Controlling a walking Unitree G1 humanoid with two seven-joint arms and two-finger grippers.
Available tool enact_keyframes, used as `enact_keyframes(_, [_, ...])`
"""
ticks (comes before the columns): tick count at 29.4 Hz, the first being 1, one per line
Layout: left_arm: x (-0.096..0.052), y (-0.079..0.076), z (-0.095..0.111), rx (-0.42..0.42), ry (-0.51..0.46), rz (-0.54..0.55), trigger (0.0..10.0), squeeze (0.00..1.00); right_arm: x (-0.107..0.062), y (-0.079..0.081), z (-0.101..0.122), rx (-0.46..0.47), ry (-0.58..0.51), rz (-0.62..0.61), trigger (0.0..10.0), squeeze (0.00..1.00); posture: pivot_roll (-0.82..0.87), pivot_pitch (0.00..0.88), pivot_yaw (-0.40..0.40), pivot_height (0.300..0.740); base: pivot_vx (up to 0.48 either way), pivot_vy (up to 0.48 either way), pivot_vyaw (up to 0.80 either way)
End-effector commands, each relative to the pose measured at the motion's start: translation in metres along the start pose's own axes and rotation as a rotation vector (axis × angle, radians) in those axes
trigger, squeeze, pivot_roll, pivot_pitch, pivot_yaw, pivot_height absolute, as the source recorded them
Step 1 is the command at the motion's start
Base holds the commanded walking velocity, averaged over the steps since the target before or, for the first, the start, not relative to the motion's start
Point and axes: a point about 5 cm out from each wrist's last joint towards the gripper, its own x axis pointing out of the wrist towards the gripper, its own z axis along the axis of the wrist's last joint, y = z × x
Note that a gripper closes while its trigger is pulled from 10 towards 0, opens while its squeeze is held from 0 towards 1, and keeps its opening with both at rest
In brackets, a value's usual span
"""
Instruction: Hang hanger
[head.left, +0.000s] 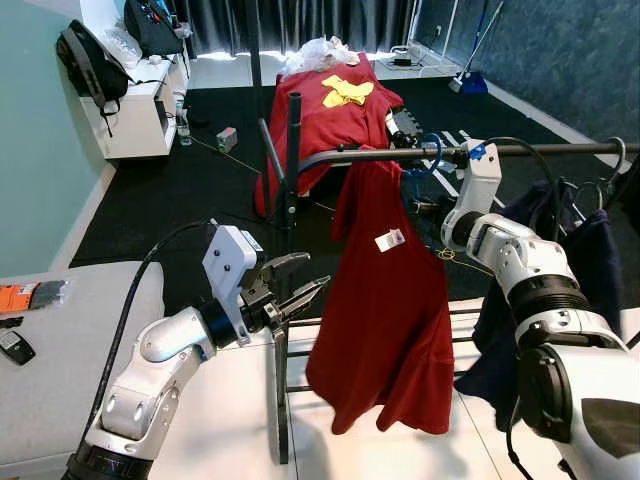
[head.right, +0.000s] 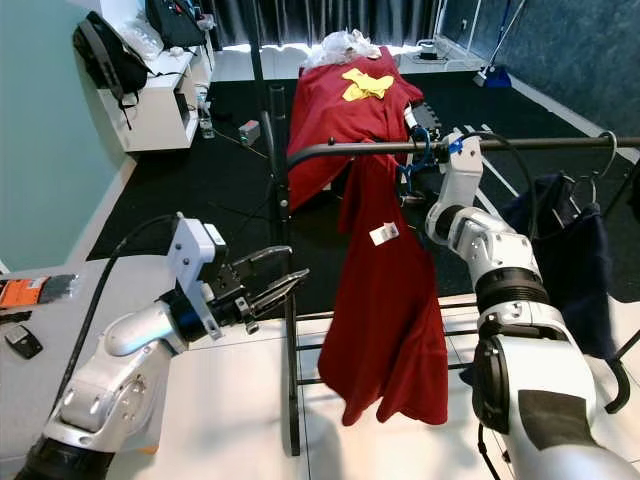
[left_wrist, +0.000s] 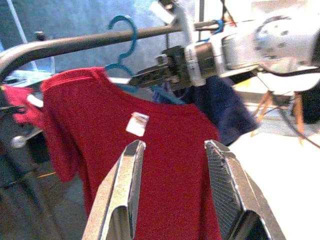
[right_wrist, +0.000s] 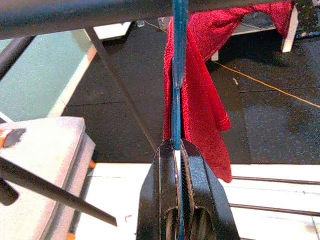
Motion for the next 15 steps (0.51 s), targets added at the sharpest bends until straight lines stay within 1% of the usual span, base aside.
enact_keyframes(1, [-0.005,-0.004,0.001,-0.011,0.019,-0.031,10.0,0.0,0.0,0.0,0.012,-0.049,-0.028,0.005,10.0,0.0,0.1,0.114,-0.007,0.74,0.0,0.0,0.0])
enact_keyframes(5, [-0.006,-0.01,0.005,-0.026,0.018,-0.062,10.0,0.0,0.001,0.001,0.014,-0.06,-0.024,0.005,10.0,0.0,0.1,0.138,-0.01,0.74,0.0,0.0,0.0])
enact_keyframes(7, [-0.006,-0.01,0.005,-0.026,0.018,-0.062,10.0,0.0,0.001,0.001,0.014,-0.06,-0.024,0.005,10.0,0.0,0.1,0.138,-0.01,0.74,0.0,0.0,0.0])
enact_keyframes(8, [-0.005,-0.014,0.007,-0.032,0.014,-0.089,10.0,0.0,0.001,0.001,0.015,-0.062,-0.024,0.003,10.0,0.0,0.11,0.149,-0.012,0.74,0.0,0.0,0.0])
enact_keyframes(9, [-0.005,-0.014,0.007,-0.032,0.014,-0.089,10.0,0.0,0.001,0.001,0.015,-0.062,-0.024,0.003,10.0,0.0,0.11,0.149,-0.012,0.74,0.0,0.0,0.0])
enact_keyframes(10, [-0.004,-0.019,0.009,-0.032,0.014,-0.115,10.0,0.0,0.001,0.0,0.016,-0.065,-0.023,0.004,10.0,0.0,0.11,0.156,-0.011,0.74,0.0,0.0,0.0])
enact_keyframes(11, [-0.004,-0.019,0.009,-0.032,0.014,-0.115,10.0,0.0,0.001,0.0,0.016,-0.065,-0.023,0.004,10.0,0.0,0.11,0.156,-0.011,0.74,0.0,0.0,0.0])
enact_keyframes(12, [-0.003,-0.022,0.011,-0.032,0.012,-0.13,10.0,0.0,0.001,0.0,0.017,-0.067,-0.025,0.005,10.0,0.0,0.12,0.164,-0.009,0.74,0.0,0.0,0.0])
enact_keyframes(15, [-0.002,-0.023,0.013,-0.032,0.005,-0.132,10.0,0.0,0.001,0.0,0.019,-0.069,-0.031,0.005,10.0,0.0,0.12,0.168,-0.007,0.74,0.0,0.0,0.0])
